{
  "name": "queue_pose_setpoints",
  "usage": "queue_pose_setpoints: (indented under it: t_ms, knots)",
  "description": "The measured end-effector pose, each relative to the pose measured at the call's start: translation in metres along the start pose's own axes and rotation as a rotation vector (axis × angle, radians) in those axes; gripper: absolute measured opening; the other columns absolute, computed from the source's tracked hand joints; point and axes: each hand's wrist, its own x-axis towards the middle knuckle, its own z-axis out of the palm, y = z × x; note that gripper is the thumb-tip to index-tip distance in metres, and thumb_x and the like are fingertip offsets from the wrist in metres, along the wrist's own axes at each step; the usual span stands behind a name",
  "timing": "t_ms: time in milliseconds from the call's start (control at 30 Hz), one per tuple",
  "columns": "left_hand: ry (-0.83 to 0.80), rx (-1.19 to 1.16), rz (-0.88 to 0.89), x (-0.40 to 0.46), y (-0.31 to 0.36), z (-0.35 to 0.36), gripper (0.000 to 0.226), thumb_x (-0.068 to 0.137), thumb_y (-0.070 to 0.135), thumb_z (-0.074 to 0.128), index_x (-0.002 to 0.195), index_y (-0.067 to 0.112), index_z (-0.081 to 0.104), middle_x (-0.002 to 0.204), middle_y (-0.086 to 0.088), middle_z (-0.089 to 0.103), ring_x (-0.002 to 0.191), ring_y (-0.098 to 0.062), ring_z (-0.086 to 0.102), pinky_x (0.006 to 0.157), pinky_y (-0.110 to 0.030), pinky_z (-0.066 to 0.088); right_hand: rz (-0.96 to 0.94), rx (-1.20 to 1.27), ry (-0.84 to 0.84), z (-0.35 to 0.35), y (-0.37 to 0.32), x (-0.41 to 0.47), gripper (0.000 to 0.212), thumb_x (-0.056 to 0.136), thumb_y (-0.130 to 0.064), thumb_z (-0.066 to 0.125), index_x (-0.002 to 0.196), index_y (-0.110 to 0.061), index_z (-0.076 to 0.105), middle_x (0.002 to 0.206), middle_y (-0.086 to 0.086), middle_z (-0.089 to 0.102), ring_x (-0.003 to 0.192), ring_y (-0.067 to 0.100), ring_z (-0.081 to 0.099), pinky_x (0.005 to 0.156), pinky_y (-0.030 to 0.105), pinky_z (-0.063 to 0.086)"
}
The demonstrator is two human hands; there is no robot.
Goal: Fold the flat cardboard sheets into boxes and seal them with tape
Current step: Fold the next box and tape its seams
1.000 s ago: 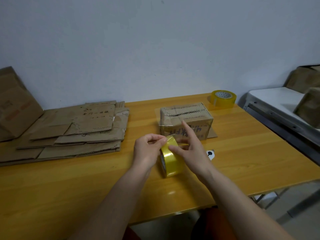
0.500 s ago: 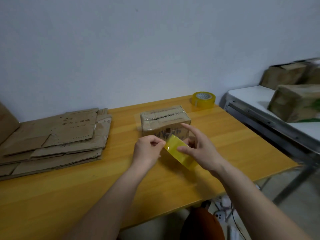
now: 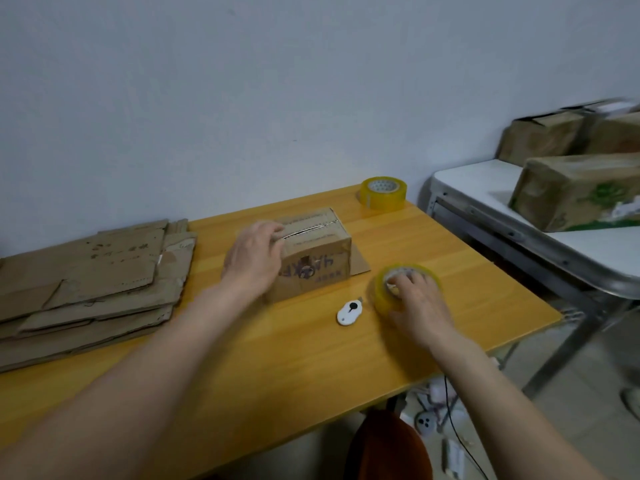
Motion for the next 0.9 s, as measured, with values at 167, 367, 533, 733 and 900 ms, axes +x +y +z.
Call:
queue_pose_setpoints:
  t_ms: [167,367,533,733,900]
  knots:
    - [-0.305,0.146,-0.016,0.047,-0.014,-0.01,0.044,0.101,0.04,0.038,0.137,0.016,0.048,0.148,-0.006,0.043,0.134,-0.027,0.039,0.111,-0.037,0.028,-0.077,0.493,0.133,0.002,-0.039,0.004,0.062,0.088,-0.034,0.065,0.142,-0.023,0.035,0.14,-0.001,0.034,0.129,0.017,0.036,0.107,0.031,0.035]
    - [-0.41,0.226,-0.115,0.041,-0.032,-0.015,0.055,0.097,0.053,0.039,0.141,0.018,0.044,0.143,-0.008,0.049,0.128,-0.028,0.046,0.099,-0.034,0.039,0.096,1.245,-0.15,0.006,-0.092,0.026,0.1,0.076,-0.064,0.058,0.153,-0.031,0.004,0.158,-0.003,0.016,0.143,0.017,0.022,0.115,0.046,0.027]
    - [-0.454,0.093,-0.061,-0.005,-0.044,-0.021,0.064,0.096,0.048,0.046,0.151,0.028,0.022,0.148,-0.004,0.044,0.127,-0.026,0.047,0.097,-0.029,0.037,0.184,1.532,-0.263,0.007,-0.138,0.038,0.073,0.09,-0.057,0.05,0.149,-0.024,0.024,0.14,-0.009,0.041,0.117,0.013,0.052,0.086,0.031,0.051]
    - [-0.248,0.006,-0.126,-0.052,-0.07,-0.018,0.048,0.097,0.055,0.033,0.142,0.042,0.039,0.136,-0.001,0.041,0.129,-0.024,0.036,0.1,-0.034,0.034,0.011,1.462,-0.175,0.023,-0.16,0.022,0.054,0.091,-0.062,0.036,0.121,-0.024,0.06,0.125,0.003,0.063,0.114,0.018,0.061,0.1,0.045,0.047]
    - [-0.191,-0.144,0.105,-0.065,-0.081,-0.015,0.063,0.096,0.062,0.017,0.148,0.03,0.029,0.157,0.018,0.013,0.146,-0.002,-0.002,0.12,-0.038,0.007,-0.244,1.149,-0.066,0.032,-0.154,0.019,0.043,0.089,-0.061,0.036,0.112,-0.036,0.062,0.149,-0.006,0.039,0.137,0.006,0.034,0.115,0.036,0.028]
